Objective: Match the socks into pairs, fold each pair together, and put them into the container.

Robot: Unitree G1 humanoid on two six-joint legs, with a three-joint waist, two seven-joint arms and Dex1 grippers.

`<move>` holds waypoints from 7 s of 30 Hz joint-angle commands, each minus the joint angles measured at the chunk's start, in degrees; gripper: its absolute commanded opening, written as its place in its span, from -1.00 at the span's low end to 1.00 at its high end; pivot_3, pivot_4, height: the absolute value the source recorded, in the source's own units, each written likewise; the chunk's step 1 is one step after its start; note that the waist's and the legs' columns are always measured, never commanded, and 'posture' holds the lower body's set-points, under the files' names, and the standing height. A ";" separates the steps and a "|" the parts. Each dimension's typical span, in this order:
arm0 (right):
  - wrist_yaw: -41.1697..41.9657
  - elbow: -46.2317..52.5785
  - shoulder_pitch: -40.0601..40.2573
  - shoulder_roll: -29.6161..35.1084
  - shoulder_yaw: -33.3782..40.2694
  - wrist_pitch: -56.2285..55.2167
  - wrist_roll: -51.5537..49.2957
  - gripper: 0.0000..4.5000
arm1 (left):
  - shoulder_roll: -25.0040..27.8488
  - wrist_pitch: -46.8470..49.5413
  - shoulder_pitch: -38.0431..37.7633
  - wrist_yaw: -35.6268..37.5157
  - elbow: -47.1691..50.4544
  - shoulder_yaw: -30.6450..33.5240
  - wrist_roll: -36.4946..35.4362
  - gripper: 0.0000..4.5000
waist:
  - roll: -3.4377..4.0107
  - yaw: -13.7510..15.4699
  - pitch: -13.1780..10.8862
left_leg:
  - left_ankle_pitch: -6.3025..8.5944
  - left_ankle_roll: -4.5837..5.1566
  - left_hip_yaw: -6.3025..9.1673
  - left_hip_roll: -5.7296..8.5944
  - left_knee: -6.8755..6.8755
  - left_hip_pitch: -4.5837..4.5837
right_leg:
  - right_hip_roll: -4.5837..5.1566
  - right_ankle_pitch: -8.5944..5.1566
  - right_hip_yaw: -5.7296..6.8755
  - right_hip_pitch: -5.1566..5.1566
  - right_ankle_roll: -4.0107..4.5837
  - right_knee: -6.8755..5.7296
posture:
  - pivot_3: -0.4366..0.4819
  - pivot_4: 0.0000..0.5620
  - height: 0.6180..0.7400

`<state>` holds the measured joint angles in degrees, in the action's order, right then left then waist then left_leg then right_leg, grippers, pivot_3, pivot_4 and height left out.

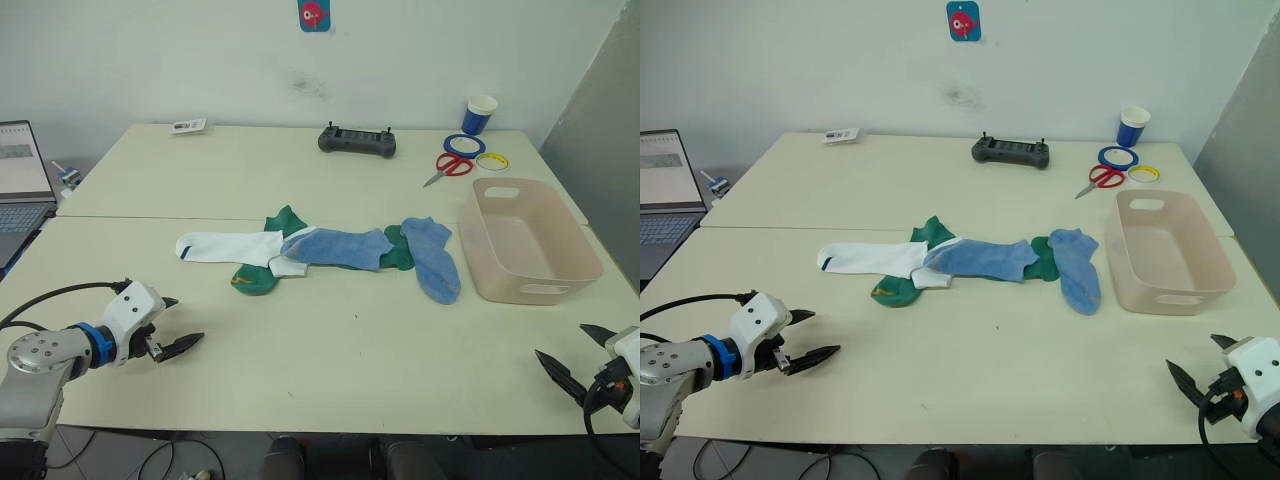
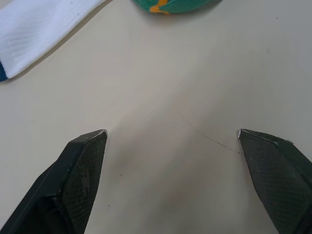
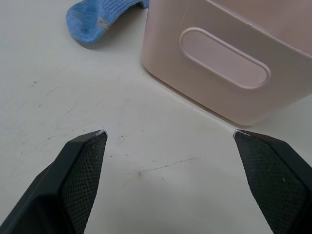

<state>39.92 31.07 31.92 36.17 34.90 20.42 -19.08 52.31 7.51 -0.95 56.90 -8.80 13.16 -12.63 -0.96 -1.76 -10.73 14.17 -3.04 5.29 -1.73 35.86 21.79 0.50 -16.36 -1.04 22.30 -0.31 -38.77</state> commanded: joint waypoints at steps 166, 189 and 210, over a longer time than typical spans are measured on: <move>-20.90 -1.48 -37.21 -10.88 -33.90 24.73 5.50 1.00 | -21.58 43.40 10.81 -22.50 27.61 -18.91 -17.62 -0.33 | -0.09 0.03 0.01 | -0.01 0.02 -0.23 0.00 0.11 0.05 | -0.23 0.10 -0.11 0.00 -0.76 -0.17 | -0.05 -0.47 1.00; -15.82 -5.42 -41.23 -15.02 -43.12 26.33 3.83 -0.98 | -14.08 34.62 7.61 -12.95 28.20 -18.03 -14.83 -1.00 | -0.07 -0.10 0.01 | -0.01 0.03 -0.21 -0.05 0.08 0.03 | -0.26 0.09 -0.11 0.02 -0.74 -0.16 | -0.05 -0.47 1.00; -26.47 19.56 -24.73 -17.73 -36.58 45.49 -5.67 -0.98 | -6.28 21.95 3.98 1.59 24.38 -18.64 -10.74 -1.00 | -0.05 -0.10 -0.02 | 0.00 0.02 -0.21 -0.04 0.00 0.11 | -0.18 -0.03 -0.07 0.11 -0.57 -0.11 | -0.05 -0.47 1.00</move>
<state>14.71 49.59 7.40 18.95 -2.34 66.73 -25.16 45.95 30.49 3.17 58.98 15.64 -5.84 -24.18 -1.02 -1.86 -10.75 14.17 -3.02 5.09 -1.78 35.86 21.90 0.32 -16.38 -1.09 22.41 -0.89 -38.87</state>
